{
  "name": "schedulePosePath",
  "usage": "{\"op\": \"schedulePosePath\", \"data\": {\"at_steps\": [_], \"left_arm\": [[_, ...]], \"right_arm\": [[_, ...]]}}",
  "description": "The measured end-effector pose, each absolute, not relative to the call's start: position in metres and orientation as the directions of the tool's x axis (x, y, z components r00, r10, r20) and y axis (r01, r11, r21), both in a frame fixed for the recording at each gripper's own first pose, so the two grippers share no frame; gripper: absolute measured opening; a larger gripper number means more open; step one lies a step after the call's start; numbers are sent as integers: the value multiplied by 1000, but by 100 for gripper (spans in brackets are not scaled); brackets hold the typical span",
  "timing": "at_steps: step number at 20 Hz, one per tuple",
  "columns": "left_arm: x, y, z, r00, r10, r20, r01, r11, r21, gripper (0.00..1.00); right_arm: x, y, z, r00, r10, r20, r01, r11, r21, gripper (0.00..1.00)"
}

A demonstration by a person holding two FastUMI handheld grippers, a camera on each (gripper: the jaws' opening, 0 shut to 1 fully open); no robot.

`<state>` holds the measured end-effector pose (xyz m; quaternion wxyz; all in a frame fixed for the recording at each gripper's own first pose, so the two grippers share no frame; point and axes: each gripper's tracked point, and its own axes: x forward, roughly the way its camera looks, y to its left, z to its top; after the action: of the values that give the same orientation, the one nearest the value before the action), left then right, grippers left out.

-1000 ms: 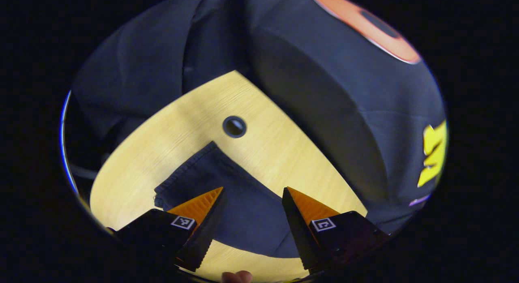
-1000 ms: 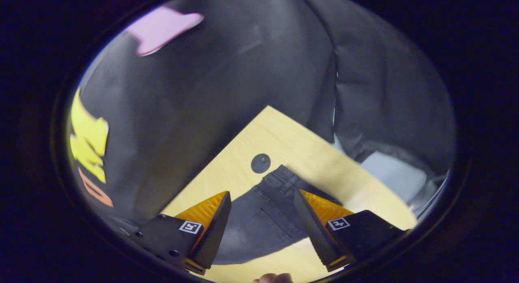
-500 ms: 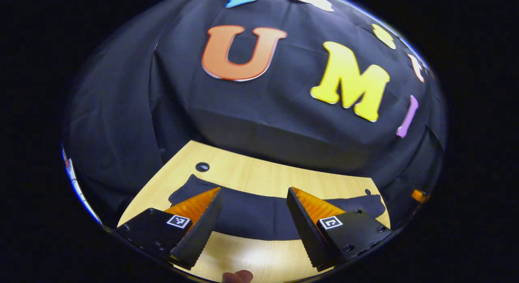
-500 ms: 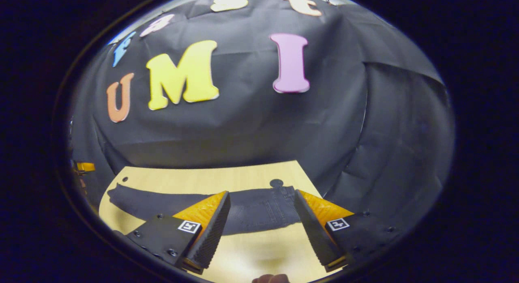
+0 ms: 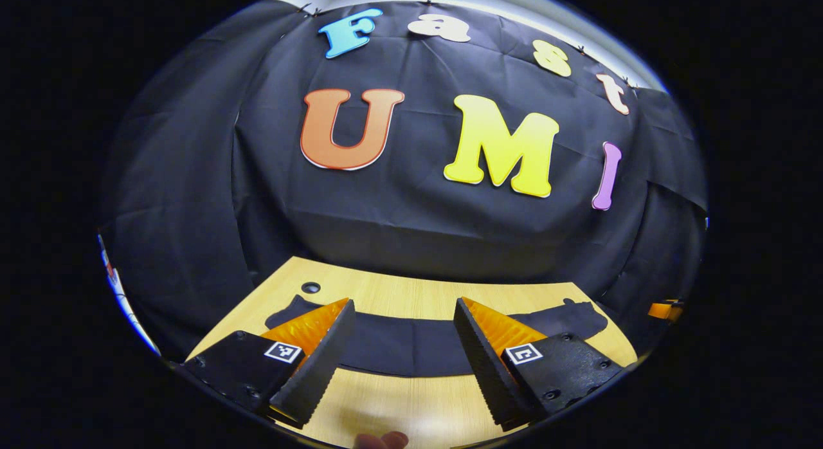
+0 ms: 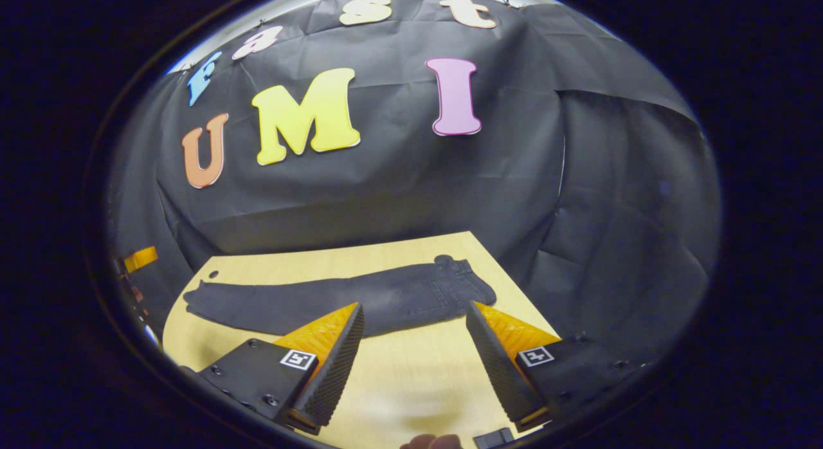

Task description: Grasp the waist and the cuffs of the jeans and fold them to make the two legs overlap; first hold the waist and fold one-third of the jeans toward the cuffs, then hold the cuffs and fold the remaining one-third in the same direction to finish folding.

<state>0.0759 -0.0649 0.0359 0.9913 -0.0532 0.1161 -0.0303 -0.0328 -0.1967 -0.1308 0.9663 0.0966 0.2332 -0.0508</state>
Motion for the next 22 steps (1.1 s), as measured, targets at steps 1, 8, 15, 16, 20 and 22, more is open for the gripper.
{"op": "schedulePosePath", "data": {"at_steps": [1, 8, 15, 16, 20, 22], "left_arm": [[75, -67, 39, 974, -68, -218, 47, 994, -97, 99], [72, -79, 32, 964, -34, -262, 11, 996, -87, 99], [76, -93, 28, 948, 11, -317, -31, 998, -57, 99], [77, -95, 24, 944, 17, -330, -35, 998, -49, 99], [78, -97, 11, 927, 38, -373, -57, 998, -41, 99], [79, -95, 8, 921, 47, -386, -68, 997, -41, 99]], "right_arm": [[-30, -202, -134, 884, -57, -465, 150, 975, 166, 98], [23, -256, -190, 854, -72, -515, 234, 938, 257, 98], [125, -321, -279, 818, -125, -561, 338, 894, 293, 98], [136, -325, -294, 813, -124, -569, 337, 897, 285, 98], [166, -334, -345, 779, -126, -614, 344, 905, 250, 98], [169, -330, -361, 774, -99, -625, 332, 905, 267, 98]]}}
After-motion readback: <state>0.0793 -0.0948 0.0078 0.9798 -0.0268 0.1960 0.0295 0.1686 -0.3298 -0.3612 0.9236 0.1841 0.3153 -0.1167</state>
